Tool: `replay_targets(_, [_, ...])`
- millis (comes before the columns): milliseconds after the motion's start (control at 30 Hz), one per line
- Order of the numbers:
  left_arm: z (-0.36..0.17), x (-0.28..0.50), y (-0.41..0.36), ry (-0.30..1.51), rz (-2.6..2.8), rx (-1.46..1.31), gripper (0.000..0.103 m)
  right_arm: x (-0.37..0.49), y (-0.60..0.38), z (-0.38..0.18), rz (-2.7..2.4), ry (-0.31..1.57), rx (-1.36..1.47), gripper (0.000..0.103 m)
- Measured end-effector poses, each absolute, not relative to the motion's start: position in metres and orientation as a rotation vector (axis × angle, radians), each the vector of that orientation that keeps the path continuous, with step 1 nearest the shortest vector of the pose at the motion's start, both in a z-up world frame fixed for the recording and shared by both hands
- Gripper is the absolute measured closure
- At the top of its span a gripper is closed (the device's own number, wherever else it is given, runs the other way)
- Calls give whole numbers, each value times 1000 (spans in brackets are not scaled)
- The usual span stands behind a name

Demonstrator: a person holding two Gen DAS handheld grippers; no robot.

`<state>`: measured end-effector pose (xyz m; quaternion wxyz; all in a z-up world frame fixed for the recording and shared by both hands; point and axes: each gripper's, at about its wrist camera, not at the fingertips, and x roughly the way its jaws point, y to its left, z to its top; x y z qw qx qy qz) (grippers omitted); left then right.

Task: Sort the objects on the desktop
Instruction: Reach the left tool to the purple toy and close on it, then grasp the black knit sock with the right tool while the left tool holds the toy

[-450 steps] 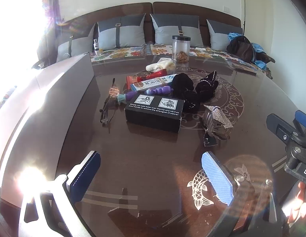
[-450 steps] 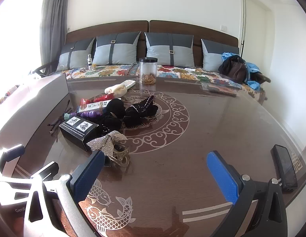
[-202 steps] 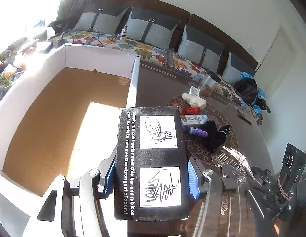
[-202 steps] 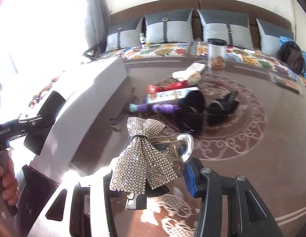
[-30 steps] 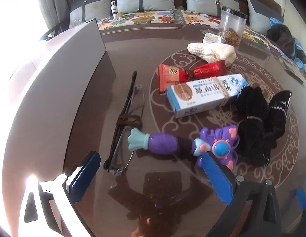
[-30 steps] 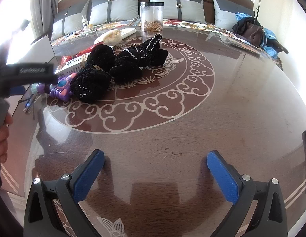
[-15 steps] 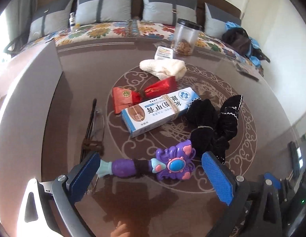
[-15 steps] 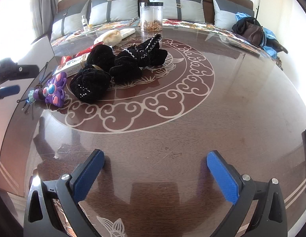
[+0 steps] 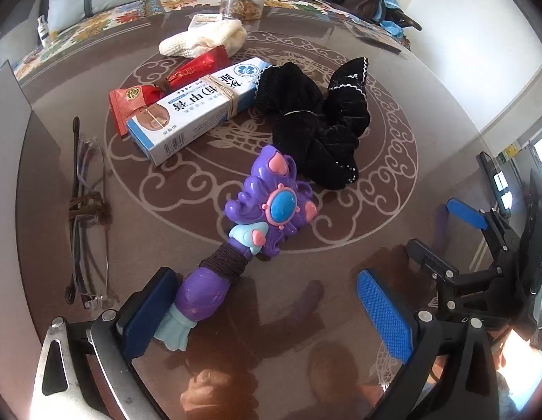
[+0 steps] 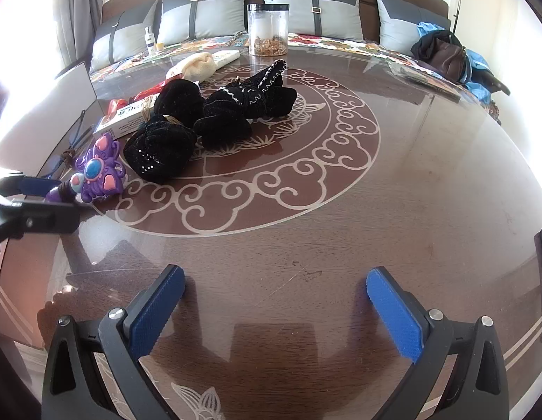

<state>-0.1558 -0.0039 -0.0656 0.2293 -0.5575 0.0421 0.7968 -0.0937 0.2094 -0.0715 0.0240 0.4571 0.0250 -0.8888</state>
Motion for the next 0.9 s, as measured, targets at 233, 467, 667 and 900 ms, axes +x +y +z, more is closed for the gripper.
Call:
replay_targets(233, [-78, -156, 19, 370, 2280, -1523, 3, -94, 209, -72, -2750, 78, 1414, 0])
replay_targets(467, [-66, -137, 11, 275, 2343, -1488, 83, -94, 209, -72, -2751, 78, 1414, 0])
replay_targets(667, [-62, -98, -28, -119, 2458, -1490, 84, -92, 215, -69, -2735, 21, 1422, 1])
replay_targets(900, [-61, -63, -46, -181, 2551, -1433, 84, -163, 232, -31, -2657, -316, 1330, 14])
